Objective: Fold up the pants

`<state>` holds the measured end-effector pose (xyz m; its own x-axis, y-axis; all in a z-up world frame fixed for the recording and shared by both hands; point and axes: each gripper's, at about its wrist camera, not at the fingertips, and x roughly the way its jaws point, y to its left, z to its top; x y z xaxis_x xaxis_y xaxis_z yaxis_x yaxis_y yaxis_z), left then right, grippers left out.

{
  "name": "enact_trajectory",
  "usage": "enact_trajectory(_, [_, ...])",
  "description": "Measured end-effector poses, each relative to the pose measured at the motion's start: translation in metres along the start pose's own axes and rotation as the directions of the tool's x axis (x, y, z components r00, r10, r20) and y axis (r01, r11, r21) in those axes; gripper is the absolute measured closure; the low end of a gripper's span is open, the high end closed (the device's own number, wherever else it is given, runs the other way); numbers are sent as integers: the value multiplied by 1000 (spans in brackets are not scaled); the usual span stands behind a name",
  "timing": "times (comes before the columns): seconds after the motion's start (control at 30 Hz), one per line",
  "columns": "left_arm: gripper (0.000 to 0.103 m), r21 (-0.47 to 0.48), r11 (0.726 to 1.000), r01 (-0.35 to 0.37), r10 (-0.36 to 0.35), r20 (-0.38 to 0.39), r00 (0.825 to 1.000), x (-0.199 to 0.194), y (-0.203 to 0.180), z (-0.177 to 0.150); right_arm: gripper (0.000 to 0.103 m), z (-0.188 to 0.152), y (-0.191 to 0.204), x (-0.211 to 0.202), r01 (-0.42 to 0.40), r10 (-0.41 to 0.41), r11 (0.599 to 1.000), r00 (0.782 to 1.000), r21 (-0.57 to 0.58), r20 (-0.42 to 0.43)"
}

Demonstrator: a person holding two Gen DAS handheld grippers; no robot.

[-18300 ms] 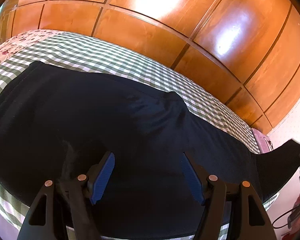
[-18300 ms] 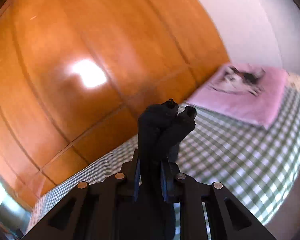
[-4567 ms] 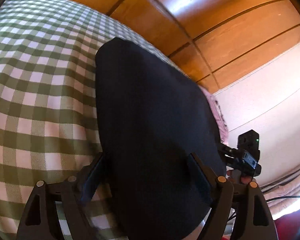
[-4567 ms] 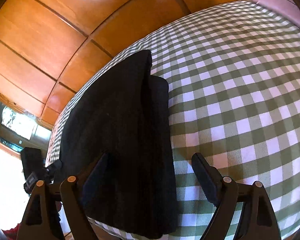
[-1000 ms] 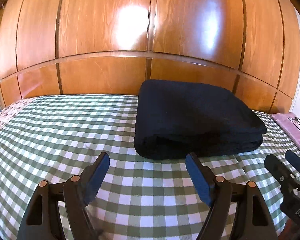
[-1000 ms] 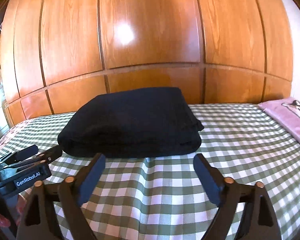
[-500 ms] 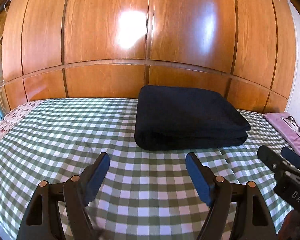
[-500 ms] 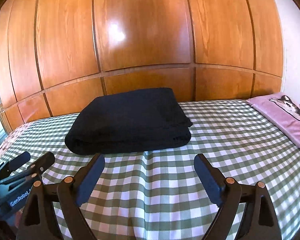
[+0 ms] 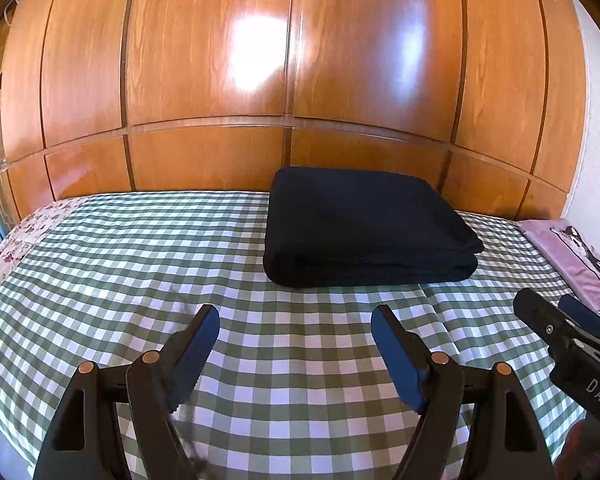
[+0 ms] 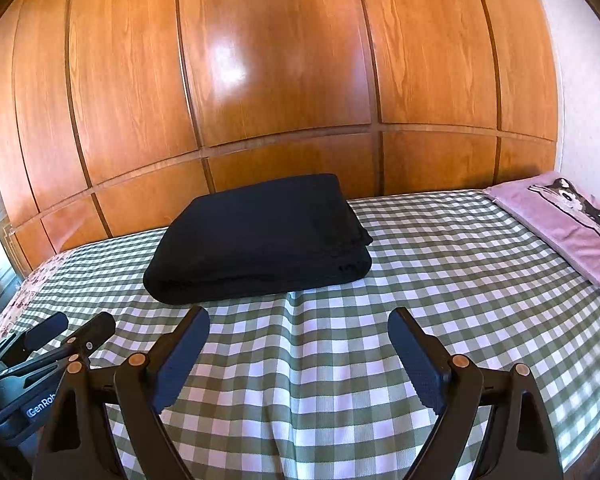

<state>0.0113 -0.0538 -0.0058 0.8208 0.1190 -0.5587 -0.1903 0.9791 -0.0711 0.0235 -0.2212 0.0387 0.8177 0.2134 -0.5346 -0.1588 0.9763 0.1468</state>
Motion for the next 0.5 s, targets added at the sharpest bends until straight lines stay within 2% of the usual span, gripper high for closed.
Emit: enact_trajectory(0.5, [23,8,1000,1,-1,-3,1000,-2,-3,1,12,-1,0,3,-1,1,1000,1000,-13,-2])
